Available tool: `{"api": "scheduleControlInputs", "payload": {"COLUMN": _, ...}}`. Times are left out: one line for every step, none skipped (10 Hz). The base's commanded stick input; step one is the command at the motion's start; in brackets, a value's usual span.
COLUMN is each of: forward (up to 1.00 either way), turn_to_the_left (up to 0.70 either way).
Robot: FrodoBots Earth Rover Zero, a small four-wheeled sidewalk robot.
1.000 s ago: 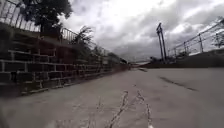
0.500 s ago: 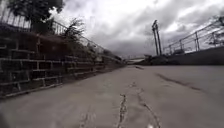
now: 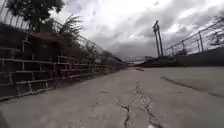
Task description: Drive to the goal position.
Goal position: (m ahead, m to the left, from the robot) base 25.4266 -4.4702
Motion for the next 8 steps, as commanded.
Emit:
{"api": "scheduleControlInputs", "payload": {"forward": 1.0, "turn_to_the_left": -0.01}}
{"api": "scheduleControlInputs", "payload": {"forward": 1.0, "turn_to_the_left": -0.11}}
{"api": "scheduleControlInputs", "payload": {"forward": 1.0, "turn_to_the_left": -0.21}}
{"api": "scheduleControlInputs", "payload": {"forward": 1.0, "turn_to_the_left": 0.0}}
{"api": "scheduleControlInputs", "payload": {"forward": 1.0, "turn_to_the_left": 0.0}}
{"api": "scheduleControlInputs", "payload": {"forward": 1.0, "turn_to_the_left": 0.0}}
{"api": "scheduleControlInputs", "payload": {"forward": 1.0, "turn_to_the_left": 0.0}}
{"api": "scheduleControlInputs", "payload": {"forward": 1.0, "turn_to_the_left": 0.0}}
